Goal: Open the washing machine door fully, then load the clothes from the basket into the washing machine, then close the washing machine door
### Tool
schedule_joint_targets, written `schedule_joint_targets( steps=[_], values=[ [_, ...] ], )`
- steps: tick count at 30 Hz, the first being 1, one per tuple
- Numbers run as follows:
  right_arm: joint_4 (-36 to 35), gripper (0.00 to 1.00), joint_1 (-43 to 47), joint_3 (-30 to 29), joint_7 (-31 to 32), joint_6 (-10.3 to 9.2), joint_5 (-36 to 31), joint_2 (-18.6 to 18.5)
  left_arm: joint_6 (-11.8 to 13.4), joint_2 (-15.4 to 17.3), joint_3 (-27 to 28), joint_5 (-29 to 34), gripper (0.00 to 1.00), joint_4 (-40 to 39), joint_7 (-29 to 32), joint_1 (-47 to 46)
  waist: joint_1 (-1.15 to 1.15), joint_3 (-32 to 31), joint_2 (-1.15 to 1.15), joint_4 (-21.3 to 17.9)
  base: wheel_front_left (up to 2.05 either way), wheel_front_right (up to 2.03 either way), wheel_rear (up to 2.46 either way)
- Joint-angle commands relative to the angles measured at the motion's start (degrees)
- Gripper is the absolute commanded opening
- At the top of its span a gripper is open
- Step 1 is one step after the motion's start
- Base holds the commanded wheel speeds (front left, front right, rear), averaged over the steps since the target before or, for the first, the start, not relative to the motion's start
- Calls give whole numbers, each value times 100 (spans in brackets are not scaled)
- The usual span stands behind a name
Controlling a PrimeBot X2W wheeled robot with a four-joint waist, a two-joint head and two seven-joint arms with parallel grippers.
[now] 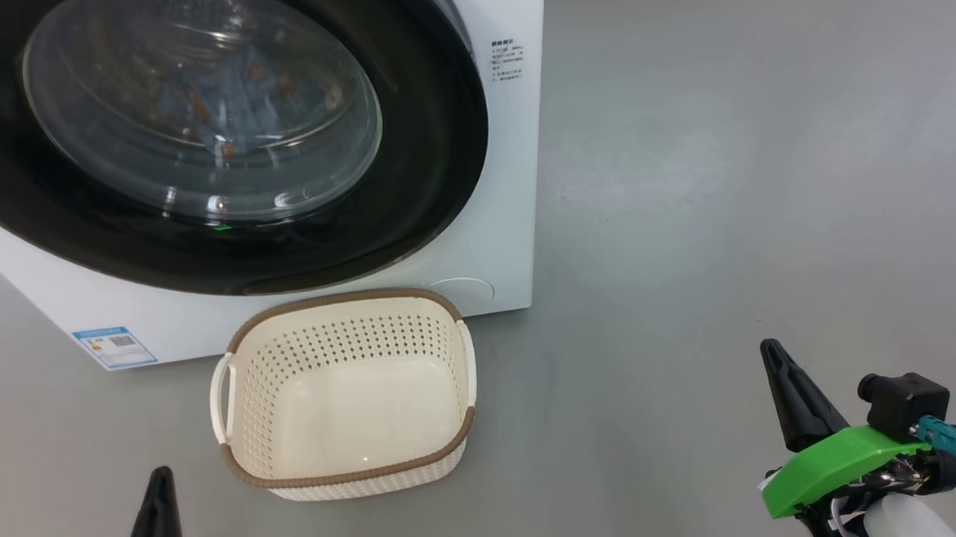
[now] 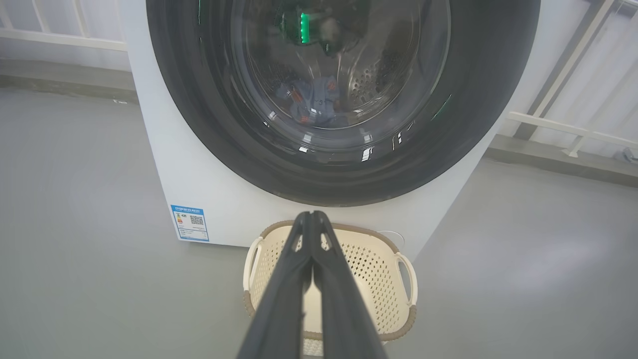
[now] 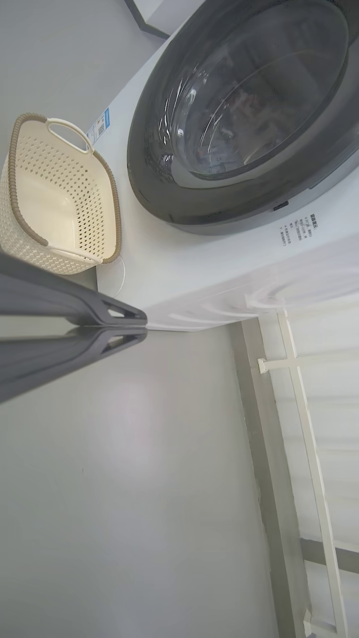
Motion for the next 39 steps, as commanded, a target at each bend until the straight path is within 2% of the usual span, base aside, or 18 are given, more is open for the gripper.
schedule_joint_targets(
  steps=[1,8,39],
  values=[
    [-161,0,-166,-49,25,0,136,-60,0,107,53,-135,0,-115,39,-66,7,-10,0,4,0,0,0],
    [-219,0,-136,-125,142,0,522,-33,3,71,76,-533,0,-147,153,-84,1,-32,0,20,0,0,0],
    [-474,0,-17,-457,648,0,2176,88,4,-87,190,-2250,0,-273,653,-174,0,-142,0,88,0,0,0]
  ],
)
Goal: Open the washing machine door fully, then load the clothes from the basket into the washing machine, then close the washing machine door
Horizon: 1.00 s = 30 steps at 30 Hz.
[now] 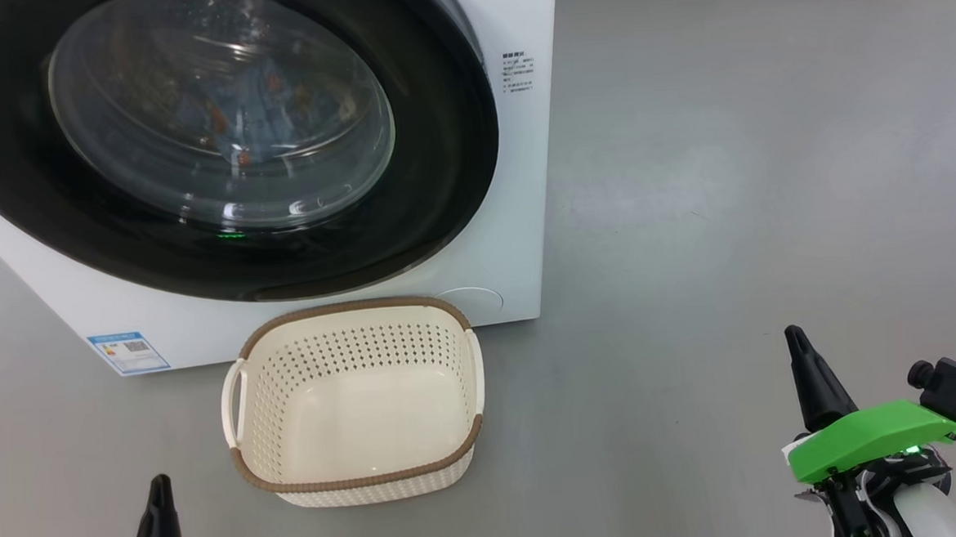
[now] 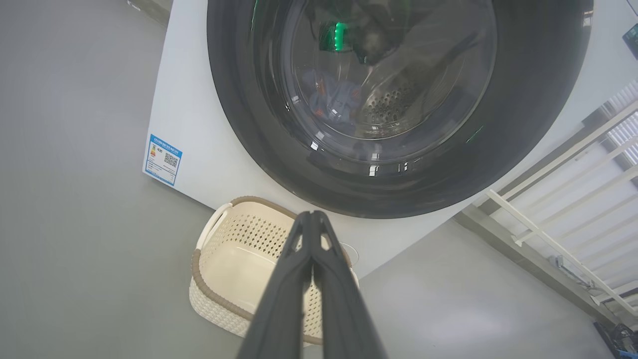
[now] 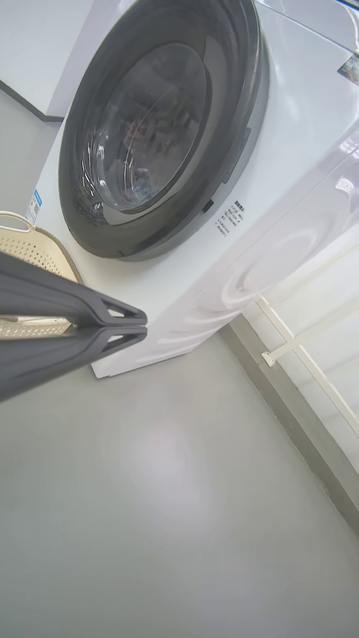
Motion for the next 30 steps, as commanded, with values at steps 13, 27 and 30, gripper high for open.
schedule_joint_targets(
  steps=[13,27,30],
  values=[
    [-286,0,32,-186,234,1,865,-2,4,22,161,-840,0,-239,242,-223,-1,-50,0,31,0,0,0],
    [-406,0,89,-342,472,1,1638,55,4,-51,216,-1641,0,-298,478,-264,-1,-102,0,63,0,0,0],
    [-432,0,101,-375,522,1,1801,67,4,-67,228,-1810,0,-310,529,-273,-1,-113,0,70,0,0,0]
  ],
)
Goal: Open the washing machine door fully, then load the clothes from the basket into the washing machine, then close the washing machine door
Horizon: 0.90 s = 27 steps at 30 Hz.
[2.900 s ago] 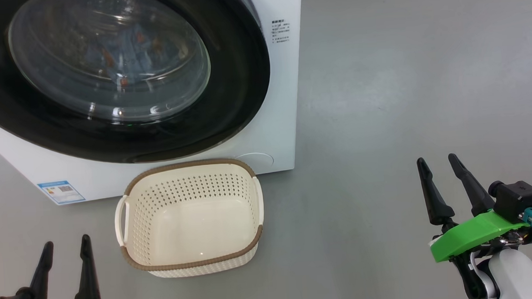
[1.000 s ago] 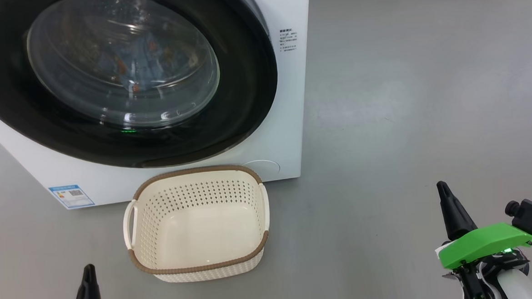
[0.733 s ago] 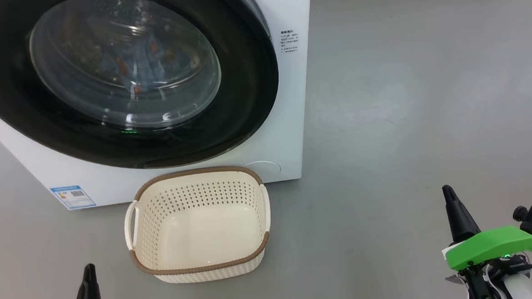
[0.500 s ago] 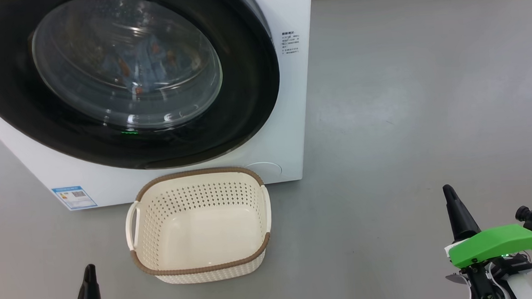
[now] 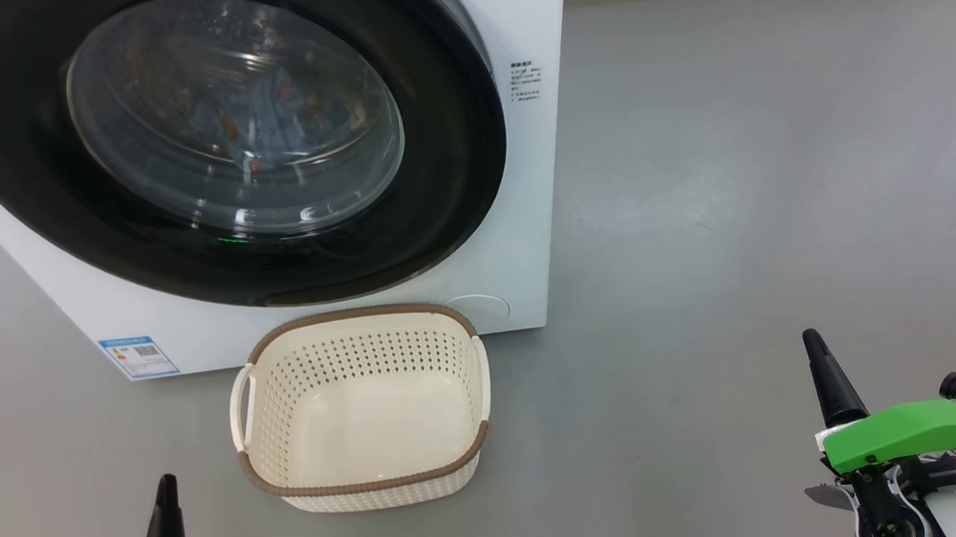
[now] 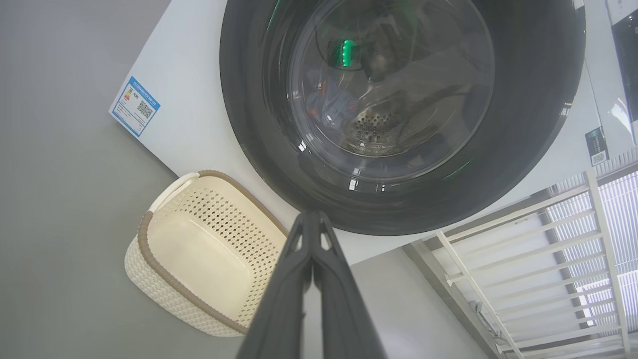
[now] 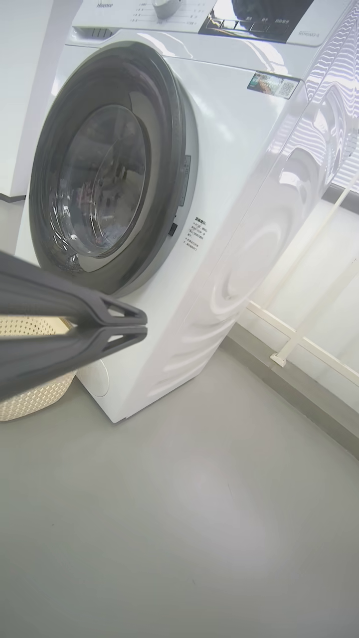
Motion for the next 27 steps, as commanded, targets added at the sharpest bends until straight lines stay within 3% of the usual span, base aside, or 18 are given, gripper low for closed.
schedule_joint_targets(
  steps=[1,27],
  values=[
    [-196,0,-26,-16,60,1,187,-11,4,47,145,-191,0,-187,58,-264,0,-7,0,5,0,0,0],
    [-419,0,80,-305,500,0,1618,96,3,-89,249,-1676,0,-297,496,-341,0,-103,0,63,0,0,0]
  ],
)
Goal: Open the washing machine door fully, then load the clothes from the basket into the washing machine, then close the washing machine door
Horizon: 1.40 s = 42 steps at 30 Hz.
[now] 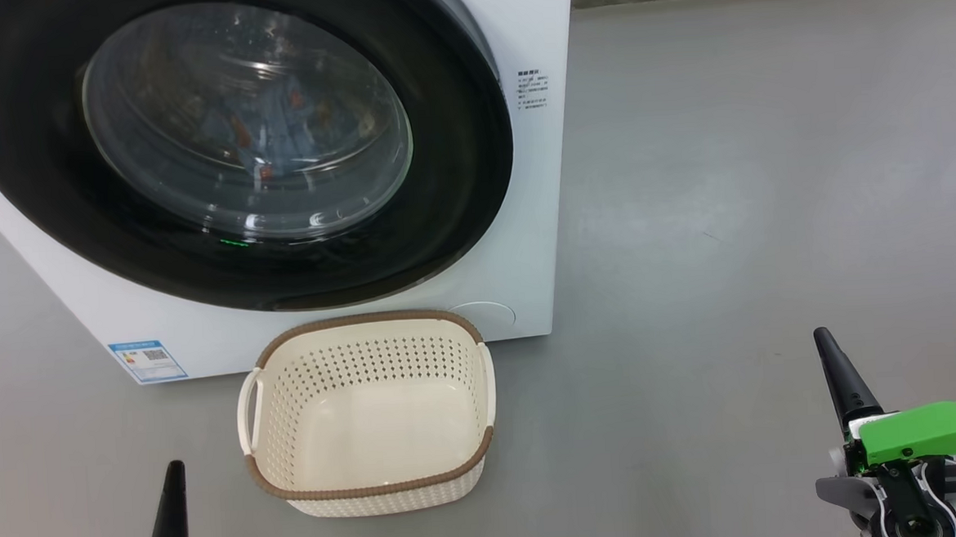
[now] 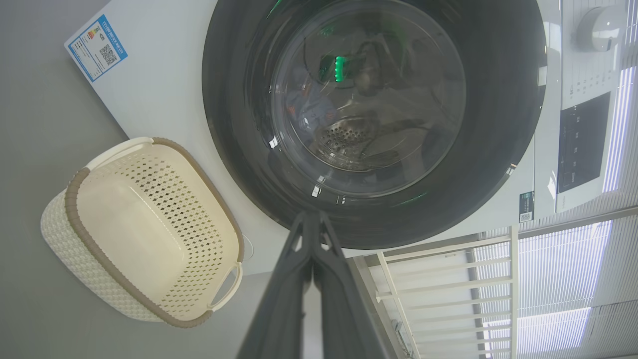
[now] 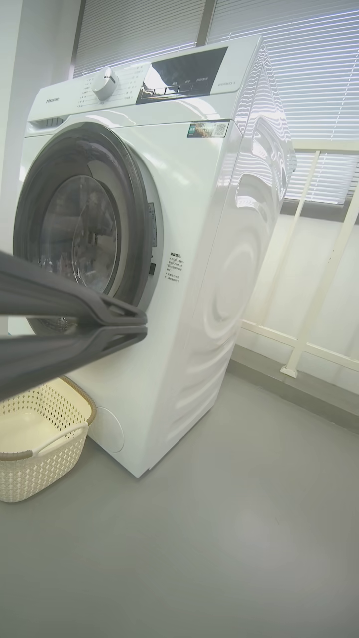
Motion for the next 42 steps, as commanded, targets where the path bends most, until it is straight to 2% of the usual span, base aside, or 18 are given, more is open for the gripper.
schedule_joint_targets(
  steps=[1,27,42],
  values=[
    [-198,0,-8,38,54,1,192,-30,2,35,167,-135,0,-175,44,-238,0,-5,0,3,0,0,0],
    [-413,0,94,-241,478,1,1570,74,2,-97,267,-1564,0,-281,466,-312,0,-97,0,59,0,0,0],
    [-416,0,95,-246,484,1,1585,76,2,-98,268,-1580,0,-282,471,-313,0,-98,0,60,0,0,0]
  ],
)
